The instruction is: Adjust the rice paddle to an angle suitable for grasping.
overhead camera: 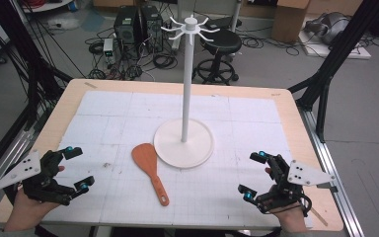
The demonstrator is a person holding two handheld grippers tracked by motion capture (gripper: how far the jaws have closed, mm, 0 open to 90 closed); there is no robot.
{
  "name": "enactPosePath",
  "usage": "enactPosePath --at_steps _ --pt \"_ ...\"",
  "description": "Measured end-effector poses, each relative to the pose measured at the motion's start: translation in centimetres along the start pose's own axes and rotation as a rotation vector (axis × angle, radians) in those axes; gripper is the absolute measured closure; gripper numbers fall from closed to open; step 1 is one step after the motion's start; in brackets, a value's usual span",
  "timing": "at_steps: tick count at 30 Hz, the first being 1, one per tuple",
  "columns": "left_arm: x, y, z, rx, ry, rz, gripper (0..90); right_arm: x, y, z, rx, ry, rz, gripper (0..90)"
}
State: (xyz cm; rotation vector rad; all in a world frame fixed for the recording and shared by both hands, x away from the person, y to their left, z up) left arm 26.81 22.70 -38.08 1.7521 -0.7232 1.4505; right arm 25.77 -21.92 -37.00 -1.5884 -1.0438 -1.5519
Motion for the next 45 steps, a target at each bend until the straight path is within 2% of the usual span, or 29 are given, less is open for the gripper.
enactPosePath --at_steps 5,10,12,13,14,20,21,22,23,25,26,28,33,39,45 --pt "-0.2 0.1 0.2 -0.009 0.005 0.009 1.7 -0.1 0.5 -0.3 -0.026 0.006 0.008 1.1" --pt "-0.6 0.2 0.7 0.0 -0.015 0.029 2.6 -0.4 0.8 -0.7 -0.038 0.005 0.031 1.1" --pt "-0.7 0.4 0.8 -0.013 -0.025 0.031 14.9 -0.5 0.9 -0.7 -0.04 0.001 0.038 1.1" --pt "-0.8 0.4 0.8 -0.021 -0.032 0.029 14.9 -0.5 0.9 -0.7 -0.04 0.001 0.038 1.1" --pt "-0.9 0.6 0.9 -0.034 -0.034 0.031 30.7 -0.6 1.0 -0.6 -0.046 0.001 0.035 1.1" --pt "-1.5 1.0 1.3 -0.037 -0.057 0.054 58.3 -0.9 0.9 -0.5 -0.041 -0.015 0.049 1.1" --pt "-1.6 1.1 1.5 -0.036 -0.058 0.061 58.3 -0.9 0.9 -0.5 -0.041 -0.015 0.049 1.1" --pt "-1.8 1.3 1.6 -0.038 -0.067 0.068 69.1 -0.9 0.9 -0.5 -0.041 -0.021 0.048 1.1" --pt "-1.9 1.4 1.7 -0.039 -0.068 0.071 69.1 -0.9 0.9 -0.5 -0.041 -0.021 0.048 1.1" --pt "-2.2 1.6 2.1 -0.037 -0.085 0.082 81.5 -1.0 0.9 -0.5 -0.044 -0.022 0.053 1.1" --pt "-2.4 1.7 2.3 -0.038 -0.092 0.088 81.5 -1.0 0.9 -0.5 -0.044 -0.022 0.053 1.1" --pt "-2.8 1.9 2.6 -0.038 -0.117 0.092 88.9 -1.1 1.0 -0.5 -0.044 -0.023 0.054 1.1" --pt "-3.7 2.2 3.8 -0.051 -0.159 0.071 89.6 -1.2 1.0 -0.5 -0.046 -0.029 0.057 1.1" --pt "-4.0 2.7 5.0 -0.079 -0.165 0.053 89.6 -1.5 1.0 -0.3 -0.043 -0.035 0.057 1.1" --pt "-4.5 3.2 6.6 -0.085 -0.21 0.034 89.6 -1.8 1.0 -0.3 -0.042 -0.046 0.068 1.1"
Point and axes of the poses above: each handheld gripper's, and its own axes: z roughly forward along the jaws, x roughly out of its top, y roughly to its right, the point moved 8 cm from there along z, roughly forward along the jaws, and after that the axes turned 7 degrees about -z, right-handed, at the moved point
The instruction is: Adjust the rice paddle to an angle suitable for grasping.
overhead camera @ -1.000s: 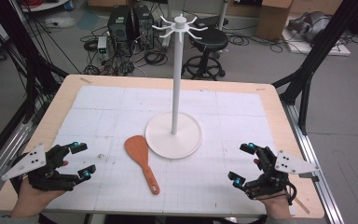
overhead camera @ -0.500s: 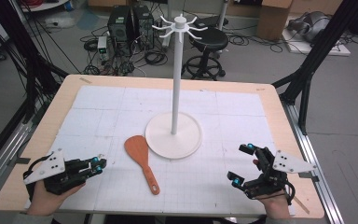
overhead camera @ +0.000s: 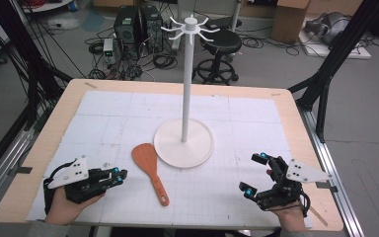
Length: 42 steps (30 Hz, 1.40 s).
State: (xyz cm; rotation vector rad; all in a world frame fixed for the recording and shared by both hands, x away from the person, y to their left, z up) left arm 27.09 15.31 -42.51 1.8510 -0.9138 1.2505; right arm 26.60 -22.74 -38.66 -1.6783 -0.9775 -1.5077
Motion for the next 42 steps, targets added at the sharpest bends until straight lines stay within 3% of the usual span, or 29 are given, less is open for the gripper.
enactPosePath --at_steps 12,20,25,30,35,42 --pt "-1.0 1.1 4.2 -0.019 -0.089 -0.013 89.6 -0.5 0.0 0.2 0.002 -0.017 0.008 1.1" --pt "-1.9 1.2 6.4 -0.012 -0.153 -0.057 89.6 -0.7 0.0 0.3 0.005 -0.027 0.014 1.1" --pt "-2.2 0.8 7.8 -0.004 -0.17 -0.081 89.6 -0.8 0.0 0.4 0.007 -0.032 0.009 1.1" --pt "-2.4 0.8 9.2 -0.001 -0.193 -0.077 89.6 -0.9 0.1 0.4 0.008 -0.031 0.005 1.1" --pt "-3.2 0.2 10.5 0.035 -0.251 -0.101 89.6 -0.9 0.1 0.4 0.01 -0.032 0.013 1.1" --pt "-3.6 -0.2 11.2 0.045 -0.28 -0.097 89.6 -1.0 0.0 0.5 0.01 -0.036 0.015 1.1"
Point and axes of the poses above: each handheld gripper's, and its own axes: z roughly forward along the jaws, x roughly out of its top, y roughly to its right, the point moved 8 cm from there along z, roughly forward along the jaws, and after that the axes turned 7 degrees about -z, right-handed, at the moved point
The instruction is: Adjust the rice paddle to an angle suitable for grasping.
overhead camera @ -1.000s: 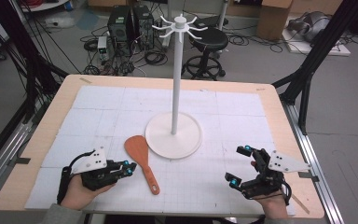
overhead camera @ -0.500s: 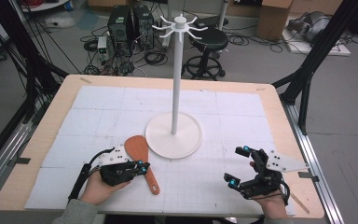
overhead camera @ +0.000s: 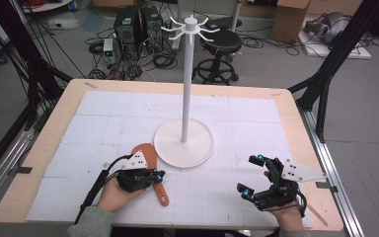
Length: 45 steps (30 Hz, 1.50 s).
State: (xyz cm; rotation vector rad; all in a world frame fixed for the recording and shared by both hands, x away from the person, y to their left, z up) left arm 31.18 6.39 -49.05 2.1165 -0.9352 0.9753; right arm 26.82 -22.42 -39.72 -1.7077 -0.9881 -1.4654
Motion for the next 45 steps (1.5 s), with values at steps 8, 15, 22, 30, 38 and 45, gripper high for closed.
enactPosePath --at_steps 8,15,22,30,38,45 --pt "-0.4 -0.3 0.8 0.026 -0.069 -0.016 89.7 -0.2 0.0 0.1 0.005 -0.007 0.008 1.1" --pt "-0.5 0.0 0.9 0.044 -0.088 0.043 89.9 -0.3 0.1 0.1 0.002 -0.006 0.009 1.1" --pt "-0.8 0.3 0.4 0.038 -0.111 0.055 89.9 -0.6 0.1 0.1 0.002 -0.013 0.014 1.1" --pt "-1.7 0.6 -0.8 0.01 -0.1 0.055 89.9 -0.8 0.1 0.2 0.004 -0.027 0.019 1.1" --pt "-2.7 0.9 -2.1 -0.013 -0.102 0.075 89.9 -0.8 0.1 0.2 0.003 -0.026 0.01 1.1" --pt "-3.4 1.2 -3.1 -0.019 -0.107 0.085 89.9 -0.9 0.0 0.3 0.005 -0.03 0.017 1.1"
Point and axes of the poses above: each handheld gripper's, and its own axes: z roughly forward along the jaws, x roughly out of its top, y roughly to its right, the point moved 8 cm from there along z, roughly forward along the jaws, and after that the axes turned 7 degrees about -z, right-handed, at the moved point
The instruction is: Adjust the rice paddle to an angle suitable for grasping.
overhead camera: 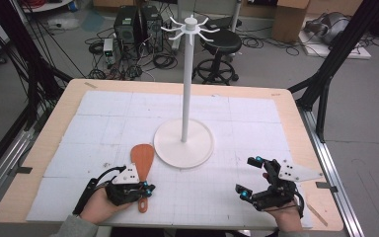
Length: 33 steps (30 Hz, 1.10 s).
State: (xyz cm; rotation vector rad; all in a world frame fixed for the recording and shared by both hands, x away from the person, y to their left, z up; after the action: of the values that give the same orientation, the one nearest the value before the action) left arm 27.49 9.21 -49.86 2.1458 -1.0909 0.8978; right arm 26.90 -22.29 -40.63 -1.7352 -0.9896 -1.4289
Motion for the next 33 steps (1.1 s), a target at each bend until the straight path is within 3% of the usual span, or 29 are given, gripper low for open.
enactPosePath --at_steps 5,10,11,19,25,33 --pt "-0.1 0.0 -0.3 -0.008 0.001 0.015 89.8 0.0 0.0 0.0 -0.002 -0.003 -0.007 1.1" --pt "0.5 -1.3 0.1 0.019 0.017 0.006 89.8 0.0 -0.1 0.1 0.002 -0.007 -0.001 1.1" --pt "0.8 -1.9 0.3 0.042 0.016 -0.001 89.8 0.0 -0.1 0.1 0.002 -0.006 0.001 1.1" --pt "2.9 -2.9 1.4 0.073 0.008 0.014 89.8 -0.1 0.1 0.2 0.001 -0.005 -0.001 1.1" --pt "3.2 -4.1 2.3 0.117 -0.013 0.011 89.8 0.0 -0.1 0.1 0.007 -0.004 0.002 1.1" --pt "3.5 -5.3 2.7 0.146 0.012 0.032 89.7 -0.3 -0.1 0.5 0.014 -0.011 0.0 1.1"
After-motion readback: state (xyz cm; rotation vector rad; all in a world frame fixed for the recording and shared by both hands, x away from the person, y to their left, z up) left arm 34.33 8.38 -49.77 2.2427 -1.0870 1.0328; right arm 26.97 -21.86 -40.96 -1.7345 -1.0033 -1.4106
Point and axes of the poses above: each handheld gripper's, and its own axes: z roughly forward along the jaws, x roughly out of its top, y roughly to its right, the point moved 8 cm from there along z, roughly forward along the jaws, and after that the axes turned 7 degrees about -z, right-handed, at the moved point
